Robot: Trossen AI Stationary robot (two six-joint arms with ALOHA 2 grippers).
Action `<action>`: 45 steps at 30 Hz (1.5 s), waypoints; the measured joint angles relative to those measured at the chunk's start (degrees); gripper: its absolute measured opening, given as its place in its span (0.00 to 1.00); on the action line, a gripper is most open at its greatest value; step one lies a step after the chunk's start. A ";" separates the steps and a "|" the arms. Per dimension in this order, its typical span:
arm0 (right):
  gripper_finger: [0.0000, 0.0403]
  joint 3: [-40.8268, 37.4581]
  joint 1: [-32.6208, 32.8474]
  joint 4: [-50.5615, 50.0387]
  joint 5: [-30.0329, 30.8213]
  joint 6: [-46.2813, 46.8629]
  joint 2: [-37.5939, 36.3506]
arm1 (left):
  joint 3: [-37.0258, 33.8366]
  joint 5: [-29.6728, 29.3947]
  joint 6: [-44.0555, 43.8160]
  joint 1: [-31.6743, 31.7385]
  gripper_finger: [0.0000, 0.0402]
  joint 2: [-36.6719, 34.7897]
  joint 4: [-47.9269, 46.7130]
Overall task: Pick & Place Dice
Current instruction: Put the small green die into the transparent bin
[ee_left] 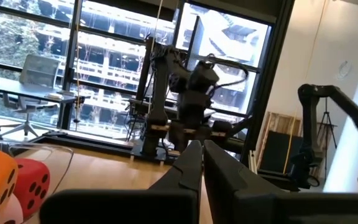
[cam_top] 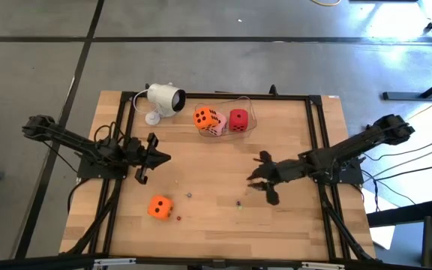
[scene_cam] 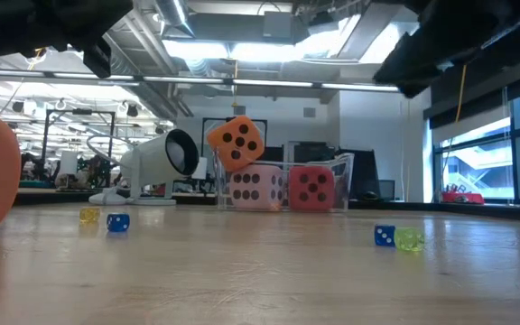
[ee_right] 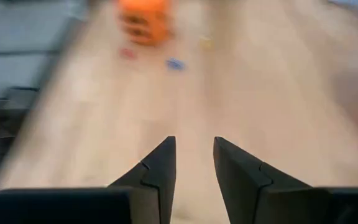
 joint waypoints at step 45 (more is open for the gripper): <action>0.27 37.44 11.33 -35.84 -2.32 39.68 37.42 | 0.00 -0.02 0.04 0.00 0.03 -0.02 -0.02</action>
